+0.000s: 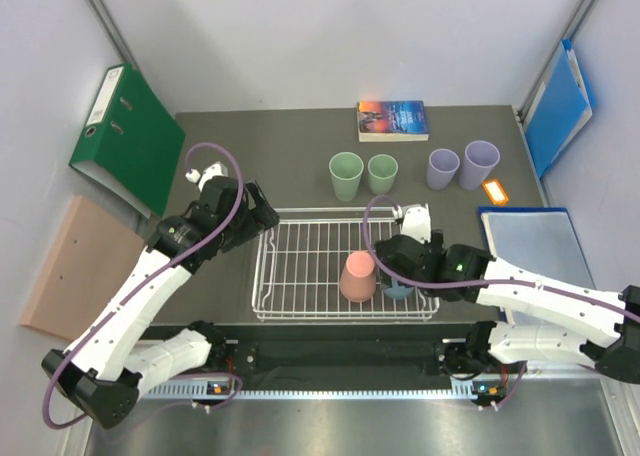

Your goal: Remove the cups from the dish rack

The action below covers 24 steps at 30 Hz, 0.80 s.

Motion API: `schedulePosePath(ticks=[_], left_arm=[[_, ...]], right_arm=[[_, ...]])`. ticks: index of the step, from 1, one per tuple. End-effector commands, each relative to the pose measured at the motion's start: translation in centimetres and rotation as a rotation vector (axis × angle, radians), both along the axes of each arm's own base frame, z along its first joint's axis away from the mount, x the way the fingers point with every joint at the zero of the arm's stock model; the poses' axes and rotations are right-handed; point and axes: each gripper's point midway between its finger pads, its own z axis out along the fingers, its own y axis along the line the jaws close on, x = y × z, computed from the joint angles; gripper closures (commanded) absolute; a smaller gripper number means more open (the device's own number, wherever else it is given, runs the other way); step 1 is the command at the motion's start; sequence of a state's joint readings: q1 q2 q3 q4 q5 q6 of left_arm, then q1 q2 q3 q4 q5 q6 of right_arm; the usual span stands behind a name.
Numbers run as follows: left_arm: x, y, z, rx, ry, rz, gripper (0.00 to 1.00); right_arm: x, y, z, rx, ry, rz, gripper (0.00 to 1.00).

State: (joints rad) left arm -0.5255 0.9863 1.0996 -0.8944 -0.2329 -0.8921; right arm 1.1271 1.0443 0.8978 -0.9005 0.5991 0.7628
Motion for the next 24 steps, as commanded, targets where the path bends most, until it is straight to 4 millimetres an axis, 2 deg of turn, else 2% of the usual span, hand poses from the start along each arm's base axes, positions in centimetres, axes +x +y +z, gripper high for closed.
schedulePosePath(ticks=[1,7,14,17,18,21,22,23,24], left_arm=[[0.4,-0.2,0.9,-0.011,-0.031,0.001,0.01],[0.4,-0.1,1.0,-0.005,-0.035,0.003,0.01],[0.6,-0.3,0.5,-0.005,-0.023,-0.002,0.01],[0.7,-0.5,0.6,-0.009,-0.026,-0.004,0.01],[0.7,-0.5,0.6,-0.008,-0.025,-0.005,0.01],[0.9,-0.5,0.9,-0.006,-0.034,-0.002,0.01],[1.0,-0.5,1.0,-0.004,-0.039,-0.004,0.01],[1.1,-0.4,1.0,0.002,-0.041,-0.003,0.01],[1.2,-0.4,1.0,0.007,-0.043,-0.004,0.01]], right_arm=[[0.6,1.5,0.4,0.047,0.002,0.045,0.09],[0.0,1.9,-1.0,0.06,0.045,0.061,0.3],[-0.8,1.2,-2.1,0.065,0.077,0.049,0.34],[-0.8,1.1,-1.7,0.071,0.07,0.044,0.51],[-0.7,1.0,-1.3,0.077,0.059,0.041,0.66],[-0.2,0.9,0.5,0.087,0.021,0.028,0.82],[-0.1,0.5,0.9,0.07,0.016,0.027,0.83],[0.3,0.6,2.4,0.084,-0.015,0.019,0.86],[0.5,0.5,3.1,0.081,-0.027,0.018,0.92]])
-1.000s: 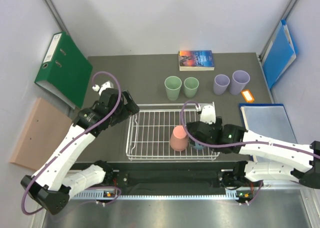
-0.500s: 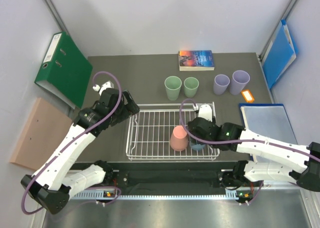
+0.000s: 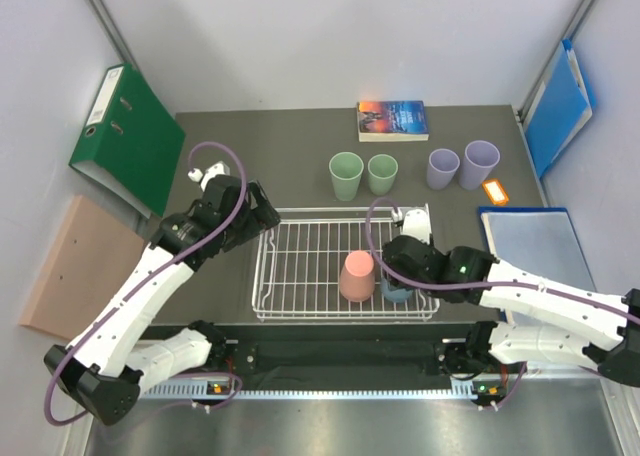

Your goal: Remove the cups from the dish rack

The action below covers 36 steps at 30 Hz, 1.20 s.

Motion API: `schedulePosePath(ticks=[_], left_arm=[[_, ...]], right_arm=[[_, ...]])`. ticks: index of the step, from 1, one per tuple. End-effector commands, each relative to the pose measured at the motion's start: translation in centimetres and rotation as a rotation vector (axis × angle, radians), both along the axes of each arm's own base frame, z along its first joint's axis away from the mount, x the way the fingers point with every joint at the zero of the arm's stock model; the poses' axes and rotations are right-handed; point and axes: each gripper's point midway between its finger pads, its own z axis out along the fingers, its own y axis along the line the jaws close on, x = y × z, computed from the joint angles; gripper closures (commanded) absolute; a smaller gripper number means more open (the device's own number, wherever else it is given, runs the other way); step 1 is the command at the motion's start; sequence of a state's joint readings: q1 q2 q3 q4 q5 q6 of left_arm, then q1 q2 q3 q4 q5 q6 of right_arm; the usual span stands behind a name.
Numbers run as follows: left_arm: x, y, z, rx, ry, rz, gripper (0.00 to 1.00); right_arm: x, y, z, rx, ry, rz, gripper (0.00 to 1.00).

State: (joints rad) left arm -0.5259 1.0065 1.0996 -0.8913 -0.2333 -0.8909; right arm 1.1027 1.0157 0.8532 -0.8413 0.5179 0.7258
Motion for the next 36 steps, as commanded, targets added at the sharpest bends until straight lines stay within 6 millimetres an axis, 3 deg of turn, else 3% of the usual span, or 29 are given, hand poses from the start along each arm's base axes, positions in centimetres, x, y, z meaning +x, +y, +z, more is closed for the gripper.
schedulePosePath(ticks=[1,7,10,11,14,17,18,19,20,21,22,23,25,26,27,28,29,30,36], left_arm=[[1.0,-0.2,1.5,0.0,-0.059,-0.004,0.01],[1.6,-0.4,1.9,0.008,-0.069,-0.009,0.01],[2.0,-0.5,2.9,0.002,-0.095,-0.006,0.01],[2.2,-0.7,3.7,-0.008,-0.116,-0.006,0.01],[2.9,-1.1,5.8,-0.043,-0.17,-0.008,0.01],[3.5,-2.7,8.9,-0.147,-0.273,-0.047,0.01],[3.8,-3.2,11.2,-0.208,-0.357,-0.061,0.01],[3.9,-3.6,12.0,-0.236,-0.388,-0.071,0.01],[3.8,-4.2,12.8,-0.271,-0.415,-0.098,0.01],[3.7,-4.5,13.8,-0.295,-0.445,-0.114,0.01],[3.9,-5.0,15.4,-0.333,-0.497,-0.133,0.01],[3.5,-5.9,16.2,-0.369,-0.512,-0.184,0.01],[3.1,-7.5,18.5,-0.46,-0.579,-0.261,0.01],[2.4,-8.6,19.3,-0.515,-0.595,-0.329,0.01],[1.9,-9.0,20.2,-0.573,-0.612,-0.346,0.01],[1.5,-9.4,20.8,-0.615,-0.628,-0.368,0.01],[1.1,-9.9,21.8,-0.671,-0.684,-0.402,0.01],[0.1,-10.3,22.7,-0.733,-0.691,-0.438,0.01],[-1.3,-11.4,23.5,-0.863,-0.701,-0.525,0.01]], right_arm=[[1.0,-0.3,4.5,0.03,-0.072,-0.026,0.96],[1.6,0.0,9.3,0.079,-0.136,-0.01,1.0],[2.0,0.6,13.3,0.145,-0.195,0.007,1.0],[2.2,1.0,15.9,0.199,-0.23,0.015,1.0],[3.5,1.6,20.6,0.267,-0.322,0.022,1.0],[5.8,2.5,21.0,0.228,-0.332,0.025,1.0],[7.2,2.0,21.0,0.23,-0.324,-0.009,1.0],[8.2,2.9,21.7,0.278,-0.337,0.0,1.0],[8.1,4.2,21.8,0.344,-0.313,0.057,1.0],[8.9,4.3,22.6,0.394,-0.332,0.055,1.0],[9.5,5.2,24.5,0.496,-0.369,0.062,1.0],[9.8,5.9,24.6,0.564,-0.341,0.104,1.0],[10.5,7.4,26.7,0.732,-0.35,0.133,1.0],[10.2,8.3,26.2,0.795,-0.301,0.194,1.0],[10.6,8.9,28.2,0.885,-0.348,0.23,1.0],[10.3,9.3,28.8,0.963,-0.327,0.237,1.0],[10.4,9.5,28.0,0.998,-0.296,0.258,1.0],[10.4,9.6,29.7,1.066,-0.345,0.292,1.0],[10.5,9.7,30.5,1.293,-0.307,0.337,1.0]])
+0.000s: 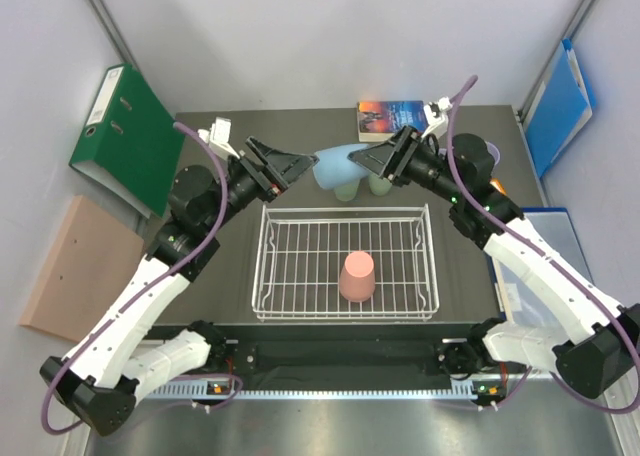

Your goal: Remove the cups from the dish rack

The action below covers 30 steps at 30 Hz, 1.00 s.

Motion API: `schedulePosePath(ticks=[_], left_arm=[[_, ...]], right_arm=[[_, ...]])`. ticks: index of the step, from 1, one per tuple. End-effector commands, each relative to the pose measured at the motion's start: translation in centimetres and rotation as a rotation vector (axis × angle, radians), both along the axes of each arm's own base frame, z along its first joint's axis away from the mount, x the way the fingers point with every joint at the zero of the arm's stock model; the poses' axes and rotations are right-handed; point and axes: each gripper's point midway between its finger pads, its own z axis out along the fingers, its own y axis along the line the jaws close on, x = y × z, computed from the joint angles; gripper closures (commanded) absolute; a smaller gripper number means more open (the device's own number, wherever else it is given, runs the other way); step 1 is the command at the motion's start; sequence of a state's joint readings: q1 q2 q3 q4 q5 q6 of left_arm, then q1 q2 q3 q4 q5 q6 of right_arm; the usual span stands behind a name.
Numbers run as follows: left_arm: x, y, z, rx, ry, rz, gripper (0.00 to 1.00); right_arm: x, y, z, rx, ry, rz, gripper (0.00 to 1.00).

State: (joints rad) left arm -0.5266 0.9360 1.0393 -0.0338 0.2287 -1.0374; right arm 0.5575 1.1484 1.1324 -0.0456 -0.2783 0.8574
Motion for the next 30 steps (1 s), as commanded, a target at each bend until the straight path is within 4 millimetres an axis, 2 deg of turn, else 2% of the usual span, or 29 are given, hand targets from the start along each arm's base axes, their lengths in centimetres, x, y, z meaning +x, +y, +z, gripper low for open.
schedulePosePath(ticks=[1,6,12,19,20,24,30], left_arm=[[-2.6,-0.9,4.8,-0.152,-0.139,-0.132,0.01],[-2.7,-1.2,4.8,-0.15,-0.14,-0.152,0.01],[-2.6,-1.5,4.1,-0.159,-0.121,-0.164,0.03],[-2.8,-1.8,3.6,-0.178,-0.11,-0.192,0.12],[-2.9,-1.8,3.8,-0.19,-0.117,-0.196,0.15],[-3.0,-1.9,3.6,-0.202,-0.117,-0.208,0.48],[-3.3,-2.1,3.4,-0.206,-0.115,-0.227,0.69]], right_arm=[[-2.2,0.7,7.1,0.284,-0.152,0.154,1.0],[-2.4,1.0,7.7,0.338,-0.167,0.19,1.0],[-3.0,1.3,7.5,0.353,-0.168,0.229,1.0],[-3.8,1.7,5.8,0.342,-0.13,0.258,1.0],[-4.0,1.8,5.7,0.344,-0.13,0.262,1.0],[-4.4,1.8,5.3,0.351,-0.115,0.273,1.0],[-5.1,2.6,5.0,0.345,-0.106,0.318,1.0]])
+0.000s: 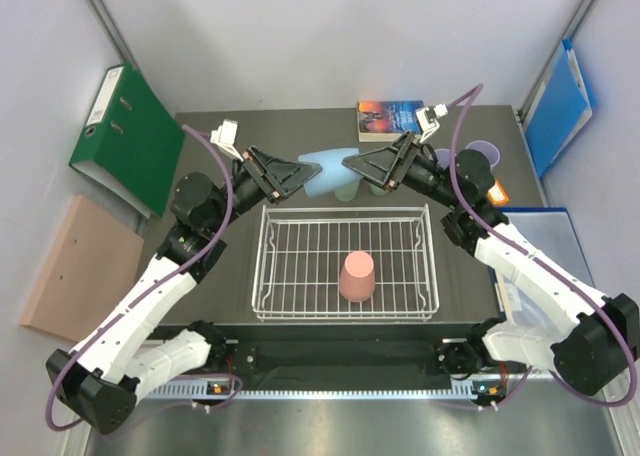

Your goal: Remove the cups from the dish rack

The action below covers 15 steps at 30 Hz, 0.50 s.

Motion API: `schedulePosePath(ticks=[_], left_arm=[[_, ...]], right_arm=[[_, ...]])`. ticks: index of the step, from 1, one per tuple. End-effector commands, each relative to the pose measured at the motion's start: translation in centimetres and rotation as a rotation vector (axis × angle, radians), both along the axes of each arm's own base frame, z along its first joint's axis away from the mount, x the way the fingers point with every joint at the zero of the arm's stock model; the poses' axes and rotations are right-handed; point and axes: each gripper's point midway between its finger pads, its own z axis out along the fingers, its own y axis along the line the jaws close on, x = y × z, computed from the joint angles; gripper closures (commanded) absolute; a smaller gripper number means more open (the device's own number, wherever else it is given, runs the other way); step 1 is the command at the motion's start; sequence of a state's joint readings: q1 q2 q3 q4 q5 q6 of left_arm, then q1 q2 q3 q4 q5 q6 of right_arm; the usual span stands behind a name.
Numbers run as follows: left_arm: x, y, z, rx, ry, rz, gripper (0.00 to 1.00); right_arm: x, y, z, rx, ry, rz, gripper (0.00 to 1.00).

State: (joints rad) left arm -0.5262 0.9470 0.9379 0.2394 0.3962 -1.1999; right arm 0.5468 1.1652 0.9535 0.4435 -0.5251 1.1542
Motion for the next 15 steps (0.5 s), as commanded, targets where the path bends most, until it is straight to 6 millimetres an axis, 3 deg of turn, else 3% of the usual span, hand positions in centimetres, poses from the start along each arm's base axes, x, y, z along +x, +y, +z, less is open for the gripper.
schedulePosePath(ticks=[1,3,5,8,9,10,11,12,14,15], left_arm=[[-1.1,0.0,1.9,-0.048,-0.084,-0.033,0.73],[-1.2,0.0,1.9,-0.049,-0.087,-0.035,0.78],[-1.1,0.0,1.9,-0.049,-0.085,-0.031,1.0],[-0.6,0.2,1.4,-0.04,-0.066,-0.006,1.0],[-0.5,0.3,1.6,-0.036,-0.067,0.006,1.0],[-0.1,0.4,0.8,0.005,-0.048,0.028,1.0],[0.5,0.7,0.4,0.033,-0.031,0.068,1.0],[0.6,1.0,1.5,0.046,-0.05,0.088,1.0],[1.5,1.4,0.5,0.139,-0.035,0.139,1.0],[2.0,1.7,1.5,0.183,-0.043,0.17,1.0]], right_arm=[[-2.0,0.3,2.3,0.044,-0.091,0.068,1.0],[-2.2,0.8,2.0,0.037,-0.089,0.095,1.0],[-2.6,1.0,1.7,0.028,-0.087,0.115,1.0],[-3.0,1.0,1.1,0.009,-0.087,0.127,1.0],[-3.0,0.9,1.0,-0.006,-0.087,0.125,0.92],[-2.7,0.8,0.8,-0.025,-0.084,0.1,0.77],[-2.5,0.5,-0.2,-0.083,-0.073,0.072,0.5],[-2.2,0.1,0.2,-0.103,-0.083,0.039,0.4],[-1.4,-1.5,-0.1,-0.168,-0.08,-0.062,0.2],[-0.8,-3.0,0.8,-0.178,-0.089,-0.144,0.09]])
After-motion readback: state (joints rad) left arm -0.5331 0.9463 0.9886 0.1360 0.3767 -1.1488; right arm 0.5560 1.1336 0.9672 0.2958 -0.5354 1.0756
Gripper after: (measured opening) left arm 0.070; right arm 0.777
